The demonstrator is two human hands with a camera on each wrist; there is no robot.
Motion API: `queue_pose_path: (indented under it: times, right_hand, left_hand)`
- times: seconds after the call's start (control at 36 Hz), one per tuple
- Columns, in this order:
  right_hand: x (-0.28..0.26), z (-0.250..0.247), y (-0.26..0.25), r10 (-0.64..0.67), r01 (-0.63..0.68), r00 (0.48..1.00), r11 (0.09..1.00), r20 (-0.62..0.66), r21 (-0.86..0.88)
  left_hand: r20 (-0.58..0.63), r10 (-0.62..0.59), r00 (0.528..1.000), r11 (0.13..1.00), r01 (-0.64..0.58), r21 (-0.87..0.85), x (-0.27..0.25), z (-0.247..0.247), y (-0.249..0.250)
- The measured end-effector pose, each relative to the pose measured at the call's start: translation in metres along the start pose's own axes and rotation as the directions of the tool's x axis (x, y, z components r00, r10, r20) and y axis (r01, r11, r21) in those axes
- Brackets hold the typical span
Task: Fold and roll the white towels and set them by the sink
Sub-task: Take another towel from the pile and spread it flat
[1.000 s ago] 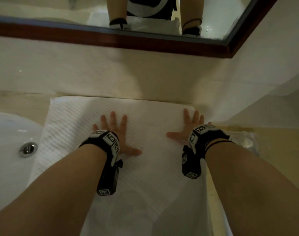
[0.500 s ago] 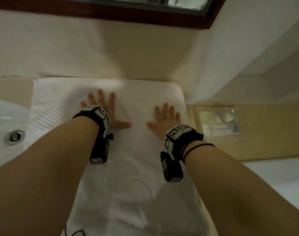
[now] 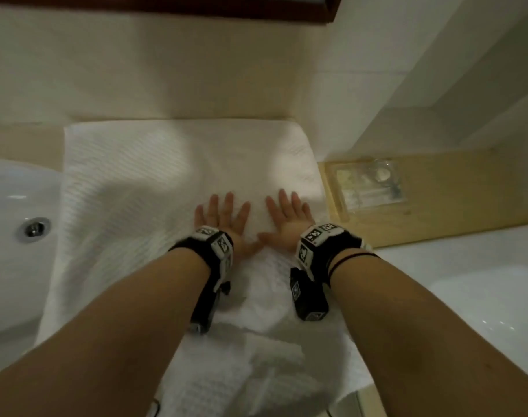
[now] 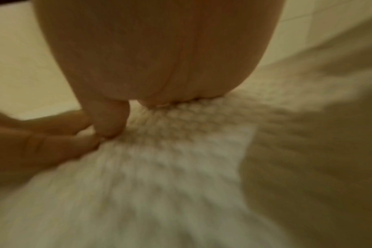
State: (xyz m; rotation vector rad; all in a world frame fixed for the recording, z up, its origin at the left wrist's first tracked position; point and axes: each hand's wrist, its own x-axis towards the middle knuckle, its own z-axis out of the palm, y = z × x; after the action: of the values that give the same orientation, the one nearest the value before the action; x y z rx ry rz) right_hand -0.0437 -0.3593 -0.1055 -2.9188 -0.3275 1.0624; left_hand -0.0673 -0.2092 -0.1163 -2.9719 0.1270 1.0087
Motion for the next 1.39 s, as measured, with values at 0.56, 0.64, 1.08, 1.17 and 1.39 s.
queue_pose_path:
  times: [0.56, 0.64, 1.08, 1.17, 1.39]
  right_hand:
    - [-0.132, 0.072, 0.072, 0.308, -0.366, 0.931, 0.789, 0.197, 0.494]
    - [-0.137, 0.075, 0.078, 0.303, -0.348, 0.937, 0.789, 0.174, 0.506]
    - [-0.139, 0.089, 0.075, 0.39, -0.209, 0.92, 0.593, -0.051, 0.778]
    - [-0.15, 0.099, 0.085, 0.332, -0.197, 0.943, 0.573, -0.006, 0.796]
    - [-0.179, 0.133, 0.118, 0.25, -0.354, 0.935, 0.681, 0.25, 0.641]
  left_hand:
    - [0.103, -0.096, 0.99, 0.982, 0.111, -0.153, -0.103, 0.055, 0.068]
    - [0.066, -0.181, 0.981, 0.954, 0.191, -0.231, -0.117, 0.067, 0.068]
    - [0.137, -0.323, 0.937, 0.919, 0.345, -0.191, -0.154, 0.096, 0.046]
    - [0.159, -0.314, 0.936, 0.924, 0.34, -0.176, -0.154, 0.094, 0.044]
    - [0.166, -0.3, 0.939, 0.928, 0.327, -0.177, -0.143, 0.098, 0.038]
